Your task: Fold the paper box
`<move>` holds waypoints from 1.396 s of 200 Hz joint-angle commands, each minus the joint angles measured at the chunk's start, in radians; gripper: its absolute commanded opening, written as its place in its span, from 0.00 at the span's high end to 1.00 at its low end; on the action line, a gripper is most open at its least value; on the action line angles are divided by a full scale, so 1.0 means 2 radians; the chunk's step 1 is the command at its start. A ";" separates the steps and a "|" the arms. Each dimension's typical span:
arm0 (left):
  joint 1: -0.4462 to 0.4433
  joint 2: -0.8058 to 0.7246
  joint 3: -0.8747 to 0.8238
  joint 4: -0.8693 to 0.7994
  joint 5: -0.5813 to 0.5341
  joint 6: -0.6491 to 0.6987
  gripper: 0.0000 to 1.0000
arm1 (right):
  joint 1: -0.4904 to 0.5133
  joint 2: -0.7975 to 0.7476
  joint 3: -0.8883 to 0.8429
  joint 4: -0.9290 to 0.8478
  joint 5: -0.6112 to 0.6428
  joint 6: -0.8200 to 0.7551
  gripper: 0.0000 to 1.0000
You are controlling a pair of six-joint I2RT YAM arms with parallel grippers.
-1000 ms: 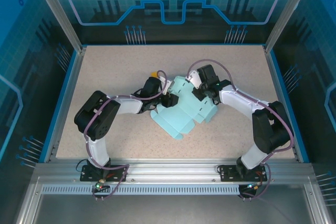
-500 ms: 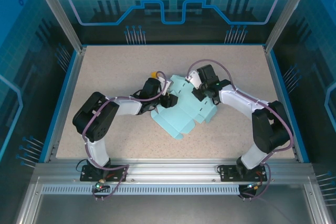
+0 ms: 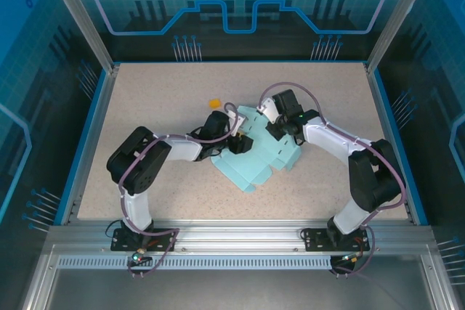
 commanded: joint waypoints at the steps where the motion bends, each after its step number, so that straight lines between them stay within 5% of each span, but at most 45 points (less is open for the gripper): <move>1: -0.011 0.019 0.012 0.021 0.027 0.001 0.46 | -0.003 0.008 0.014 0.003 -0.013 0.014 0.98; 71: -0.012 0.017 0.011 0.030 0.037 -0.004 0.46 | -0.005 0.007 0.011 0.006 -0.011 0.014 0.99; 145: 0.044 -0.044 0.012 0.025 0.066 -0.009 0.42 | -0.005 -0.002 0.006 0.008 -0.024 0.006 0.99; 279: 0.089 0.024 0.133 -0.015 0.158 -0.044 0.39 | -0.005 -0.006 0.007 0.007 -0.039 0.005 0.98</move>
